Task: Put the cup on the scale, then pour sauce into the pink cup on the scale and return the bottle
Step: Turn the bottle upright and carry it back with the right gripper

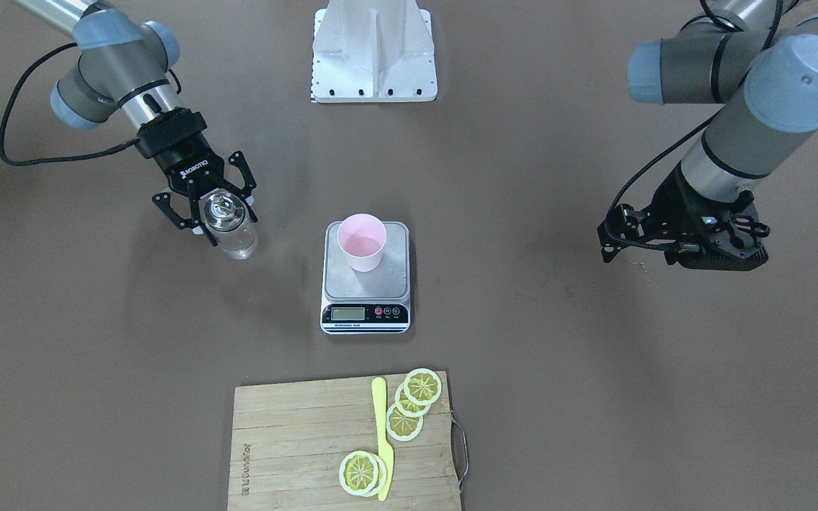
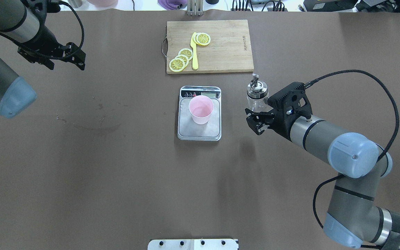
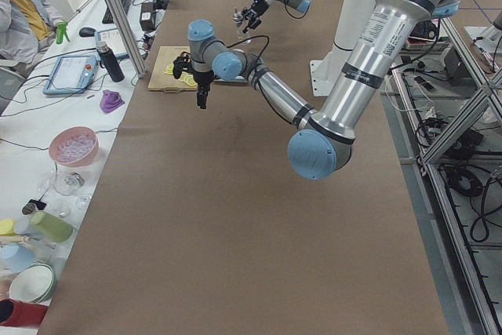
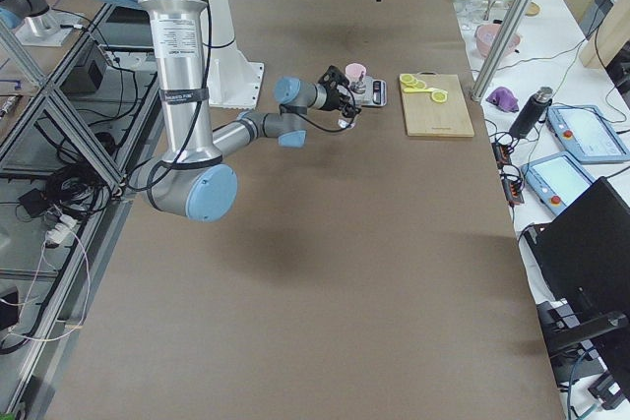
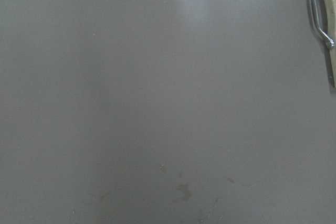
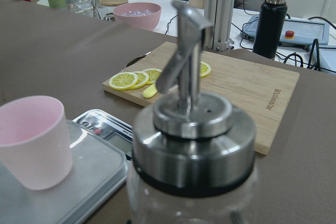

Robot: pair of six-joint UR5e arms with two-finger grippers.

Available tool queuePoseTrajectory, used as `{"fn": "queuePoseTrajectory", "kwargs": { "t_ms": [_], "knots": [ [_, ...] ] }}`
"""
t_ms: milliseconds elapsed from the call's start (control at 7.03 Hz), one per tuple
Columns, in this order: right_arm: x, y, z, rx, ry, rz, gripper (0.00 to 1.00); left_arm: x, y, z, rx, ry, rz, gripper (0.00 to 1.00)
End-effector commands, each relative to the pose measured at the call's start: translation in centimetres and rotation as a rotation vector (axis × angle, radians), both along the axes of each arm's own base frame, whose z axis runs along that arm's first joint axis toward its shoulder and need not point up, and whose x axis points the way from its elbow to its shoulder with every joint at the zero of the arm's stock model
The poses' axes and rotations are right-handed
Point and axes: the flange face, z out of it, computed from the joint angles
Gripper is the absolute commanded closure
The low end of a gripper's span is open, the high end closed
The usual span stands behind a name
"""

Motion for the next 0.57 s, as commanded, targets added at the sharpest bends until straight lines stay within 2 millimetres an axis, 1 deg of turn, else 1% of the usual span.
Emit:
{"fn": "queuePoseTrajectory", "kwargs": {
  "t_ms": [0, 142, 285, 427],
  "knots": [
    [3.3, -2.3, 5.3, 0.068, 0.021, 0.000, 1.00, -0.2, 0.3, -0.7, 0.008, 0.007, -0.005, 0.02],
    [6.1, -3.2, 6.5, 0.068, 0.017, -0.011, 1.00, -0.3, 0.5, -1.2, 0.011, 0.014, -0.010, 0.02],
    [7.6, -3.5, 7.3, 0.061, 0.006, -0.021, 1.00, -0.4, 0.6, -1.5, 0.015, 0.017, -0.011, 0.03],
    [8.4, -3.1, 7.9, 0.045, -0.034, -0.018, 1.00, -0.4, 0.6, -1.5, 0.015, 0.017, -0.011, 0.03]
  ]
}}
